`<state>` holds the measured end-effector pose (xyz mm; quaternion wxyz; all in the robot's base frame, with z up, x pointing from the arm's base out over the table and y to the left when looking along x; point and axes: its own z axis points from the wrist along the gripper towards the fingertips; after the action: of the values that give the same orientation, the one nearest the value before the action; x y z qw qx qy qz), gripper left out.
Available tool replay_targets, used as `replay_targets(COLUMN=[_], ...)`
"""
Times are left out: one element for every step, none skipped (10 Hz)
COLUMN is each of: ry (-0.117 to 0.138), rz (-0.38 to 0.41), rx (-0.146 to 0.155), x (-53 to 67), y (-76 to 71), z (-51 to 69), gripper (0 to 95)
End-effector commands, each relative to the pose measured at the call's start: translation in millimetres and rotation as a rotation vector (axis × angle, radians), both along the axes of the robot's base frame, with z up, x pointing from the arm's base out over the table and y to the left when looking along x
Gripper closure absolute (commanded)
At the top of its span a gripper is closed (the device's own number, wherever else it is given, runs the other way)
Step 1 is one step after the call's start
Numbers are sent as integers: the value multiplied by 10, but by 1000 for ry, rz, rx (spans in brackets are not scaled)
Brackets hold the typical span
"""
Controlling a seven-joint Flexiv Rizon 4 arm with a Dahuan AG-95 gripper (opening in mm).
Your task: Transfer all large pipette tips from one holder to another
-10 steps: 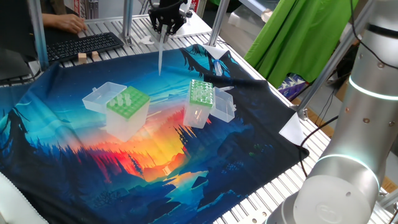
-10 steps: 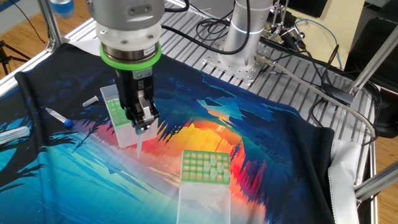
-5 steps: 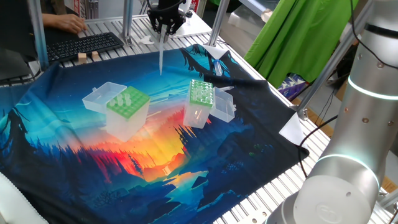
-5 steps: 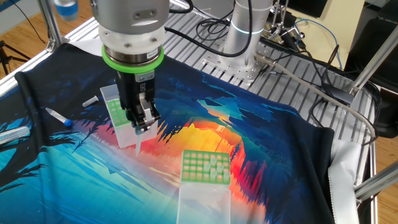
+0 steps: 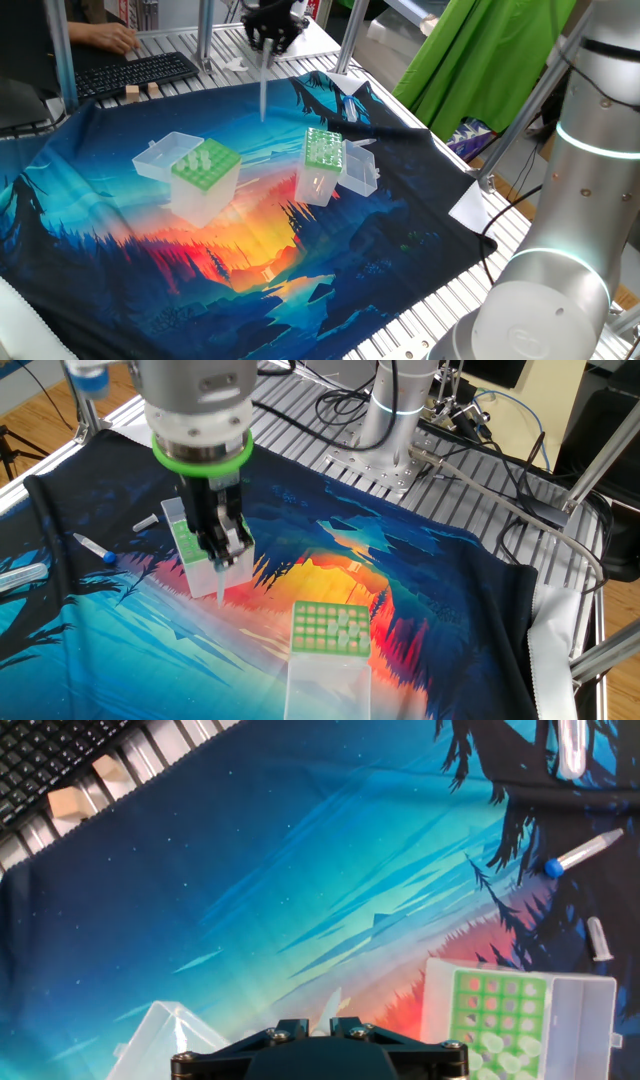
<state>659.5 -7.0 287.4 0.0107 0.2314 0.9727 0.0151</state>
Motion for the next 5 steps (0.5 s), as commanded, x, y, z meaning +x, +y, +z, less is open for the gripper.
replay_targets(ry=[2, 5, 4, 3, 5], rz=[22, 50, 75, 86, 111], rx=[8, 13, 15, 17, 18], x=[-126, -202, -271, -305, -354], y=[-100, -204, -291, -336, -413], z=[40, 72, 86, 94, 115], gripper=[950, 950, 950, 950, 950])
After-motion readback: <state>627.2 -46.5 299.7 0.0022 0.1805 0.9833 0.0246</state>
